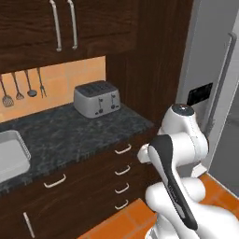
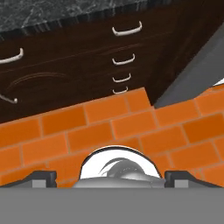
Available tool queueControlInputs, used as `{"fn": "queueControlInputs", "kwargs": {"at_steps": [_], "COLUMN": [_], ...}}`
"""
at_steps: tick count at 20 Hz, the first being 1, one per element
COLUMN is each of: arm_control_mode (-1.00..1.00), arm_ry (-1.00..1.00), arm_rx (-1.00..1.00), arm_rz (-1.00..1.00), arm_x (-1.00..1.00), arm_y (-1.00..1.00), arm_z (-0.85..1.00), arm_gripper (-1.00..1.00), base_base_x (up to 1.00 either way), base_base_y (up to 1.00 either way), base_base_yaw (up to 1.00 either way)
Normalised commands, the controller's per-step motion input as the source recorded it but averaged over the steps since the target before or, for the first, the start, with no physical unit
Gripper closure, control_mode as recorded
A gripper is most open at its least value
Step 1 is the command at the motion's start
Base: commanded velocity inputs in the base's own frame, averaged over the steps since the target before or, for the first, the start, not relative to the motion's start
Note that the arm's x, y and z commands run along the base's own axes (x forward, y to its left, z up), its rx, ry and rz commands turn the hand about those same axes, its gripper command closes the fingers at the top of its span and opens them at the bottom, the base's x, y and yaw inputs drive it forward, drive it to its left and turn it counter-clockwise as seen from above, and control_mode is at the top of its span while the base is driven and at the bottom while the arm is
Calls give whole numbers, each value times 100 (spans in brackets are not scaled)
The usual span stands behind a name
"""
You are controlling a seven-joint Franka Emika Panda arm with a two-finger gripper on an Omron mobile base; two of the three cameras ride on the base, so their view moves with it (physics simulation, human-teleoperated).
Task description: Place one mushroom and one fish in each tupperware on the nearby counter, to pack two identical lunches.
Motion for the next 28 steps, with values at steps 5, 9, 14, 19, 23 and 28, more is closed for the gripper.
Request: {"fn": "queueControlInputs", "kwargs": {"at_steps": [5,9,14,19,23,28], "arm_control_mode": [100,100,100,100,100,100], "arm_ry": [0,0,0,0,0,0], "arm_rx": [0,0,0,0,0,0], "arm_rz": [0,0,0,0,0,0], "arm_x": [0,0,0,0,0,0], "arm_y": [0,0,0,0,0,0], "arm_z": [0,0,0,0,0,0], "arm_gripper": [-100,-100,-100,-100,-100,-100], "base_base_x": [2,4,17,31,42,42], "base_base_y": [-100,-100,-82,-76,-43,-35], "base_base_yaw": [-13,-7,-2,0,1,10]}}
